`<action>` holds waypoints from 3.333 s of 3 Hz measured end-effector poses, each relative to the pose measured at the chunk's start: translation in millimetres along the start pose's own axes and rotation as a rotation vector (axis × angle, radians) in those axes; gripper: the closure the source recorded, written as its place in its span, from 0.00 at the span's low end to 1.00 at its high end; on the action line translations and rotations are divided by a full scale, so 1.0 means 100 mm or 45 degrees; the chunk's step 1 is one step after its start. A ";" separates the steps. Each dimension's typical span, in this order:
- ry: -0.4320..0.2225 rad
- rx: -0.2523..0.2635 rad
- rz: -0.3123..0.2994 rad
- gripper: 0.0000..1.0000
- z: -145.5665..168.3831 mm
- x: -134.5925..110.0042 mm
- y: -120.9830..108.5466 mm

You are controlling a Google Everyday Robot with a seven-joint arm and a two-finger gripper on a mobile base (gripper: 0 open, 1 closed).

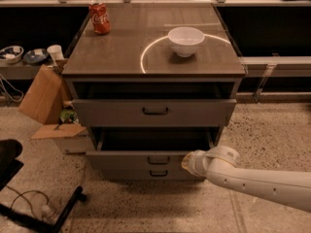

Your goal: Close middle drawer

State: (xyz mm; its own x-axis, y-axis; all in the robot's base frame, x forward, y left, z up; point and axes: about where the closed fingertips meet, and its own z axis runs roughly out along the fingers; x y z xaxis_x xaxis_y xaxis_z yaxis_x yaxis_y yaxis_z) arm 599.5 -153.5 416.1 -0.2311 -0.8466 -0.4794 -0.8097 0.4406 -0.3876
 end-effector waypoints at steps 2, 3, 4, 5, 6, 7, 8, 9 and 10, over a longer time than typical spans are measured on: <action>0.000 -0.001 0.000 0.81 0.00 0.00 0.01; 0.000 -0.001 0.000 0.58 0.00 0.00 0.01; 0.000 -0.001 0.000 0.35 0.00 0.00 0.01; 0.000 -0.001 -0.001 0.13 0.00 0.00 0.01; 0.000 -0.001 -0.001 0.00 0.00 0.00 0.01; 0.000 -0.001 -0.001 0.03 0.00 0.00 0.01; 0.000 -0.001 -0.001 0.27 0.00 0.00 0.01; 0.002 -0.011 -0.038 0.58 0.07 -0.04 -0.03; -0.005 0.022 -0.085 0.80 0.26 -0.07 -0.23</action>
Offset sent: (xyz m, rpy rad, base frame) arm -0.0008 0.0001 0.0000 0.0000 0.0000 0.0000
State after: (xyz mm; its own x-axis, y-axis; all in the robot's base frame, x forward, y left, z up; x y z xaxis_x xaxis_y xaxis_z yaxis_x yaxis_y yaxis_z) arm 633.6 -150.0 407.7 -0.1749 -0.8732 -0.4549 -0.8140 0.3881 -0.4321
